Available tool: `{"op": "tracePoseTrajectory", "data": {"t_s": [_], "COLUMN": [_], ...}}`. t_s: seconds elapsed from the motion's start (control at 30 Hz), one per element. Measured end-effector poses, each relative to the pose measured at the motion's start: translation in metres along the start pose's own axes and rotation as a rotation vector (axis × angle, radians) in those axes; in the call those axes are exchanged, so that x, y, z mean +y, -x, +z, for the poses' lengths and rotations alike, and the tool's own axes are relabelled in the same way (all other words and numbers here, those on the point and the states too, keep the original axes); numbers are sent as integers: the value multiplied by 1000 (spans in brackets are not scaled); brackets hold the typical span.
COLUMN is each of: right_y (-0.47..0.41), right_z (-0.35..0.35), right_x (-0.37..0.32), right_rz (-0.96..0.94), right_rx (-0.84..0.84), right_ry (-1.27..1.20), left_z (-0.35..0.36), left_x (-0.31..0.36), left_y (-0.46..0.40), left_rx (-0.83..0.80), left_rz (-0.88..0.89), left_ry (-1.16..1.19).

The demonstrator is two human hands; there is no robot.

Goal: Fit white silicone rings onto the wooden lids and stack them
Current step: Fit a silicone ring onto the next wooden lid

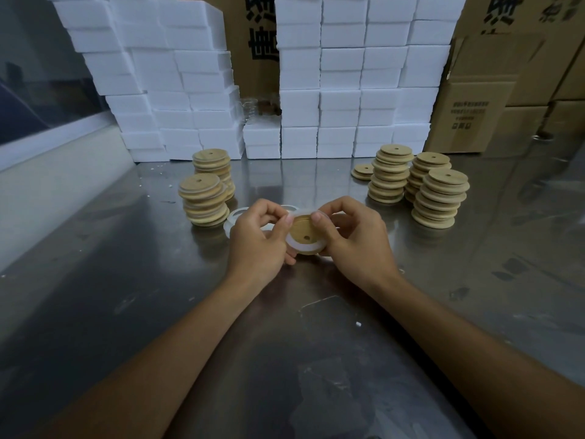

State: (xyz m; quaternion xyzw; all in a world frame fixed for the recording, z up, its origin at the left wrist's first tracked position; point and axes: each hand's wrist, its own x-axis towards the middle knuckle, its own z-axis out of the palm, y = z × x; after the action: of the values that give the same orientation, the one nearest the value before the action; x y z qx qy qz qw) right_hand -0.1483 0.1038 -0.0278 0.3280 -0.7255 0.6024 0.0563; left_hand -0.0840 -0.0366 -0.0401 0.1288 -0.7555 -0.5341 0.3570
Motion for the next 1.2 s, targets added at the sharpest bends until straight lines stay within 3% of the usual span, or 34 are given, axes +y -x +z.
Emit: {"op": "tracePoseTrajectory", "data": {"t_s": [0.6,0.87,1.1,1.2], "right_y": [-6,-6,-5,-5], "right_z": [-7,-10,-12,-13], "right_x": [-7,-2,-1,0], "right_rz": [304,395,340,295], "right_rx": [-101,-127,-145,-129], "right_ry": [-232,-365,-327,-247], "left_z": [-12,-16,-17,-17], "left_x": [5,6,3,1], "left_y": [-8,-7,-7,-8], "left_rx": [-125,-98,-89,-79], "left_rz": [-222,-284,-246,-62], "left_ry": [63,117,92,-174]}}
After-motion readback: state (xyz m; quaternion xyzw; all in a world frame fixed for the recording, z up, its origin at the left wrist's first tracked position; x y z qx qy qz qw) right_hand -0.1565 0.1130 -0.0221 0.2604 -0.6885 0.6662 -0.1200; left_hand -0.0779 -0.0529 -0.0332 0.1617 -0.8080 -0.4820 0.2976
